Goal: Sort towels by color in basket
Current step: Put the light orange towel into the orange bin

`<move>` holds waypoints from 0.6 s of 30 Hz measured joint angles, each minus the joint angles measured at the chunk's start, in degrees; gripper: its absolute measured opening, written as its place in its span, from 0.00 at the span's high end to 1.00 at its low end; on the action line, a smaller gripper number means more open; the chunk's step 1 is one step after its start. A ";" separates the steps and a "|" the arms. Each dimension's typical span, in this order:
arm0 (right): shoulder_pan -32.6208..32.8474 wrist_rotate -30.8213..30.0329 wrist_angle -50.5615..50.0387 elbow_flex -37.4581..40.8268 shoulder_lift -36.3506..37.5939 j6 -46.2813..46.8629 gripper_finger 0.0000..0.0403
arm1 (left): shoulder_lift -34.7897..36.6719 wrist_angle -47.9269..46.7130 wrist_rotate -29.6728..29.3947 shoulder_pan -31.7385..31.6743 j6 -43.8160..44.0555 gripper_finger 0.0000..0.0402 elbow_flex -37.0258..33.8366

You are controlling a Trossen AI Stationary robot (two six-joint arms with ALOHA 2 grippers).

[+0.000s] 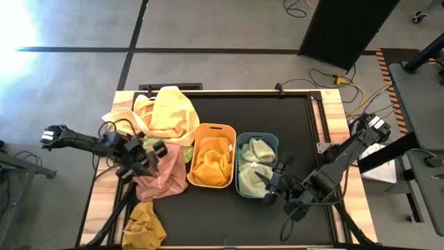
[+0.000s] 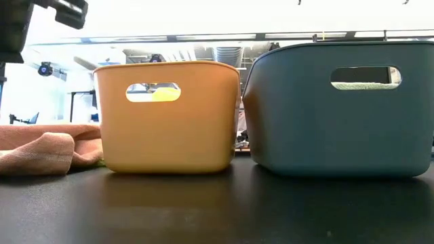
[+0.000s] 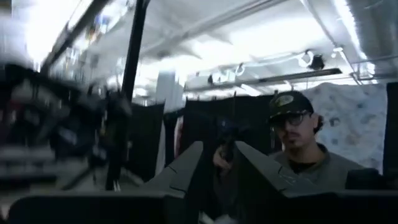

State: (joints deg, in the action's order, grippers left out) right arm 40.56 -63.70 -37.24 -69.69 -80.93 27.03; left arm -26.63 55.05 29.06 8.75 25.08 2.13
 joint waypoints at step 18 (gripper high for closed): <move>0.00 -0.90 -0.62 0.64 0.24 0.28 0.68 | -25.82 -97.73 -41.57 17.40 31.37 0.81 36.54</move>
State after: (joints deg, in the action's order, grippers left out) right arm 40.56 -64.60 -37.85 -69.05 -80.68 27.31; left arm -52.44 -42.68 -12.51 26.15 56.46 38.67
